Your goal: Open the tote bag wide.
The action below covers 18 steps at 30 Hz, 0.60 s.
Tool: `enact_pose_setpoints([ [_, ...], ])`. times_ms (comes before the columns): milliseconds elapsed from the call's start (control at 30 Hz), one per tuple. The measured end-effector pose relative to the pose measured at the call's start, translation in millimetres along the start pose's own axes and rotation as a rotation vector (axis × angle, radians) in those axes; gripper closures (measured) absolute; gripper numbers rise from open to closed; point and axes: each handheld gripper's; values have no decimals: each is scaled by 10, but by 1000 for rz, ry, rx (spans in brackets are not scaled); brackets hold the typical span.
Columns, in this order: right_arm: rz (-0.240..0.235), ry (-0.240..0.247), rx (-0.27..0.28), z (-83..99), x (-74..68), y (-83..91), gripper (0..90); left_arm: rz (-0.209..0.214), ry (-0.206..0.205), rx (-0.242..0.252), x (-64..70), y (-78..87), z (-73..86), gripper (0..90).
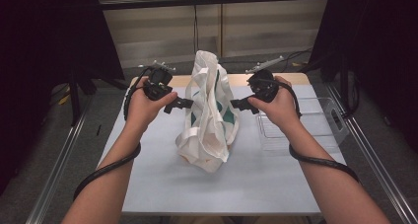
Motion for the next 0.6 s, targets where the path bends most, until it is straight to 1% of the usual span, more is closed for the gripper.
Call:
enact_pose_setpoints([
  [33,3,-3,-1,-7,0,3,83,-1,5,1,6,1,-5,7],
  [67,1,-6,3,-17,1,2,84,2,18,11,20,-5,-12,7],
  [133,8,-9,3,-35,4,1,84,-1,2,2,31,8,-24,7],
  [167,7,-8,4,-40,3,-2,84,1,7,13,47,11,-29,7],
  [233,5,-6,1,-47,1,-4,84,-1,8,14,54,17,-33,6],
  [300,14,-3,0,-60,-9,0,84,-9,11,11,63,33,-40,4],
  [333,12,1,0,-70,-11,2,84,-7,1,11,68,39,-47,4],
  [367,16,-1,2,-76,-13,7,84,-12,-12,-3,67,52,-54,4],
  [400,12,-3,7,-81,-10,10,84,-12,-5,-1,76,56,-60,4],
  [467,7,-7,7,-93,-8,16,84,-9,-11,7,92,63,-76,4],
  [533,8,-6,5,-108,-11,18,84,-10,-7,14,103,62,-84,2],
  [600,6,-10,4,-126,-14,18,84,-4,-4,11,124,56,-111,2],
])
Point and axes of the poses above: each handheld gripper's, and its own axes: y roughly backward along the jaws, z roughly out of its underside, x roughly to its right, and after that the axes turned 14 degrees about -x, right-handed
